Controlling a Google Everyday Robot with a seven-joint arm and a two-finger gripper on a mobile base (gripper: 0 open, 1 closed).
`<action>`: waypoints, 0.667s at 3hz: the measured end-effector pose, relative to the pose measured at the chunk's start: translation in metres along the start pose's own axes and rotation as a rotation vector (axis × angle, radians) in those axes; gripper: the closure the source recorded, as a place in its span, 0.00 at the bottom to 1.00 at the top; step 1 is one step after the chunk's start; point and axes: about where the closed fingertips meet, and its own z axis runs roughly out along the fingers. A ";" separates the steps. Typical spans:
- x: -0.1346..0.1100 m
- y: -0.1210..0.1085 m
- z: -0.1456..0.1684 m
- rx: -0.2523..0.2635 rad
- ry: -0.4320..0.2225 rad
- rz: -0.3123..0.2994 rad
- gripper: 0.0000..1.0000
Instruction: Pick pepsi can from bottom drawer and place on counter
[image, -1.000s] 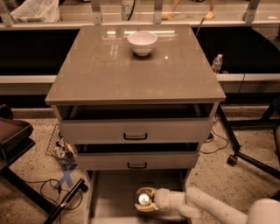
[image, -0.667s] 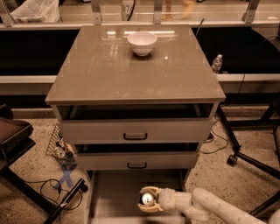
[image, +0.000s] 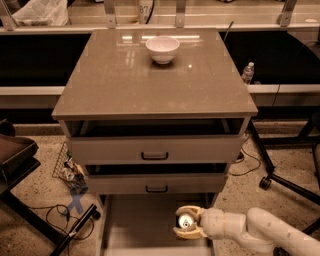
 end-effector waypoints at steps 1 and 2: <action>-0.061 -0.018 -0.036 -0.018 0.009 0.019 1.00; -0.072 -0.021 -0.031 -0.027 0.015 0.011 1.00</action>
Offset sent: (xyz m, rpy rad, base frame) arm 0.0112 -0.0241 0.0502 -0.0058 0.0195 0.0023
